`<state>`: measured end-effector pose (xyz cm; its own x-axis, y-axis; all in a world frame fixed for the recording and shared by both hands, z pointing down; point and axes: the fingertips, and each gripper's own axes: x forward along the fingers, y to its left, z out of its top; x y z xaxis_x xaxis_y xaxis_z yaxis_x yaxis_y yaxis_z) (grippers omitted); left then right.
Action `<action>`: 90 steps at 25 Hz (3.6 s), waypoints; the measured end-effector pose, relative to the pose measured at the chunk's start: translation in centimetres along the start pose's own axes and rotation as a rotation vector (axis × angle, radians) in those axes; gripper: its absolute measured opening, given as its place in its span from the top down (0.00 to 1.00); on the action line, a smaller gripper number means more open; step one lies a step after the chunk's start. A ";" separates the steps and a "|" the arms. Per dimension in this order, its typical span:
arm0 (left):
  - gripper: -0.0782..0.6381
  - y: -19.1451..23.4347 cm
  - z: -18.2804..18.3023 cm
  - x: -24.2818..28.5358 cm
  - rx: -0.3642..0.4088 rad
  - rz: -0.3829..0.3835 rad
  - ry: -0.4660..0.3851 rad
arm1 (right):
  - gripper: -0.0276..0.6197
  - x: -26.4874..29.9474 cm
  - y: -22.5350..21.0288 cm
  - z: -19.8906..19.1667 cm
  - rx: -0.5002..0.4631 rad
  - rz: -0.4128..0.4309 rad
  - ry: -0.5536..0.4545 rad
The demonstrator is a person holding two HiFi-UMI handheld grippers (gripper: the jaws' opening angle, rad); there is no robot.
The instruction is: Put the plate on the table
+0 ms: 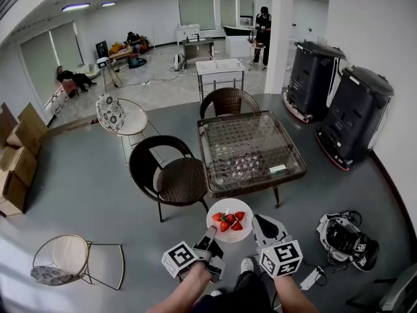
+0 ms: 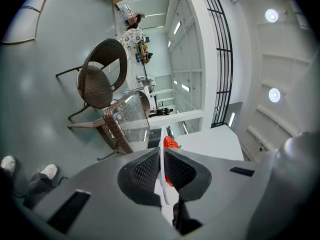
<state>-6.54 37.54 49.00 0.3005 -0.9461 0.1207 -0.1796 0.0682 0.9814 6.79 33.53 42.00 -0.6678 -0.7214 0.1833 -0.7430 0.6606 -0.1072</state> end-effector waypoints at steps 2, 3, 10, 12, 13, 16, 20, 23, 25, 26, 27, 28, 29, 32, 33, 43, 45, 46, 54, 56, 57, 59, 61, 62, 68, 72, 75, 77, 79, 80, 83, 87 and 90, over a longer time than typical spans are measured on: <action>0.87 0.1 -0.2 0.6 0.002 0.004 0.002 | 0.95 0.2 -0.6 0.0 0.001 0.004 0.000; 0.87 0.1 -0.4 0.9 -0.001 0.006 0.002 | 0.95 0.3 -1.0 -0.1 0.001 0.006 0.001; 0.87 0.4 -0.4 5.0 -0.004 0.035 -0.016 | 0.95 2.6 -4.7 0.1 -0.009 0.042 0.009; 0.87 0.2 -0.1 6.7 -0.008 0.036 -0.023 | 0.95 3.7 -6.0 0.5 -0.016 0.055 0.009; 0.87 0.0 -0.1 7.5 -0.010 0.035 -0.027 | 0.95 4.2 -6.6 0.7 -0.021 0.063 0.008; 0.87 -0.4 0.0 10.3 -0.011 0.028 -0.041 | 0.95 5.8 -8.9 1.2 -0.026 0.086 0.008; 0.87 -1.2 0.1 14.1 0.001 0.031 -0.070 | 0.95 7.8 -12.4 1.7 -0.018 0.120 0.012; 0.87 -2.0 0.4 16.4 0.006 0.032 -0.101 | 0.95 9.0 -14.5 2.3 -0.021 0.148 0.014; 0.87 -2.6 0.7 17.8 0.009 0.032 -0.118 | 0.95 10.0 -15.7 2.9 -0.023 0.163 0.012; 0.87 -2.9 0.8 18.5 0.010 0.035 -0.122 | 0.95 10.4 -16.2 3.3 -0.024 0.168 0.010; 0.87 -3.2 0.9 19.1 0.011 0.039 -0.123 | 0.95 10.7 -16.7 3.7 -0.024 0.173 0.007; 0.87 -3.3 0.9 19.7 0.011 0.042 -0.123 | 0.95 11.0 -17.2 4.0 -0.025 0.175 0.005; 0.87 -3.5 0.9 20.3 0.011 0.044 -0.123 | 0.95 11.2 -17.7 4.2 -0.026 0.177 0.002; 0.87 -3.7 1.3 22.3 0.019 0.041 -0.126 | 0.95 12.2 -19.4 4.7 -0.030 0.176 -0.007; 0.87 -3.6 1.4 23.0 0.021 0.041 -0.125 | 0.95 12.5 -20.0 4.7 -0.030 0.173 -0.010; 0.87 -2.3 3.3 29.1 0.004 0.051 -0.081 | 0.95 15.9 -23.8 4.0 -0.020 0.120 0.010; 0.87 -1.9 4.0 30.3 0.001 0.053 -0.071 | 0.95 17.0 -24.3 3.8 -0.018 0.108 0.018; 0.87 -1.6 4.5 30.8 0.001 0.054 -0.066 | 0.95 17.6 -24.5 3.7 -0.017 0.103 0.022; 0.87 0.1 10.1 36.2 0.021 0.065 -0.028 | 0.95 24.5 -25.8 4.0 -0.024 0.065 0.068; 0.87 0.4 11.4 37.6 0.028 0.062 -0.009 | 0.95 26.2 -26.1 4.1 -0.025 0.053 0.081; 0.87 0.7 12.0 38.3 0.029 0.061 0.001 | 0.95 27.2 -26.3 4.2 -0.025 0.047 0.085; 0.87 1.1 13.4 39.9 0.030 0.059 0.020 | 0.95 29.1 -26.7 4.4 -0.023 0.035 0.092; 0.87 1.5 14.8 41.3 0.034 0.064 0.041 | 0.95 31.0 -26.9 4.6 -0.021 0.025 0.098; 0.87 1.7 15.4 42.0 0.034 0.068 0.053 | 0.95 31.8 -27.1 4.7 -0.019 0.019 0.102; 0.87 3.6 18.0 45.8 0.029 0.091 0.136 | 0.95 35.9 -28.1 4.5 0.006 -0.029 0.135; 0.87 6.0 19.3 48.1 0.024 0.118 0.167 | 0.95 38.2 -28.9 3.4 0.019 -0.049 0.168; 0.87 7.3 19.8 49.7 0.013 0.135 0.188 | 0.95 39.4 -29.4 2.2 0.034 -0.056 0.202; 0.87 8.2 20.2 50.6 0.004 0.134 0.201 | 0.95 40.3 -29.6 1.4 0.037 -0.055 0.229; 0.87 9.3 20.3 51.4 -0.013 0.122 0.213 | 0.95 41.1 -29.5 0.3 0.032 -0.045 0.259; 0.87 9.9 20.4 51.7 -0.019 0.119 0.221 | 0.95 41.5 -29.5 -0.2 0.032 -0.040 0.272; 0.87 11.7 20.3 52.5 -0.025 0.139 0.248 | 0.95 42.6 -29.6 -1.5 0.041 -0.033 0.299; 0.87 13.7 20.3 53.5 -0.038 0.161 0.263 | 0.95 43.9 -29.9 -3.4 0.055 -0.023 0.340; 0.87 15.4 20.2 54.4 -0.035 0.172 0.284 | 0.95 44.8 -30.4 -4.5 0.070 -0.023 0.364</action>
<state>-11.85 -19.28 67.69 0.5188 -0.7939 0.3172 -0.2193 0.2350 0.9469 -0.37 -17.95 57.89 -0.6007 -0.6065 0.5209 -0.7674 0.6202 -0.1628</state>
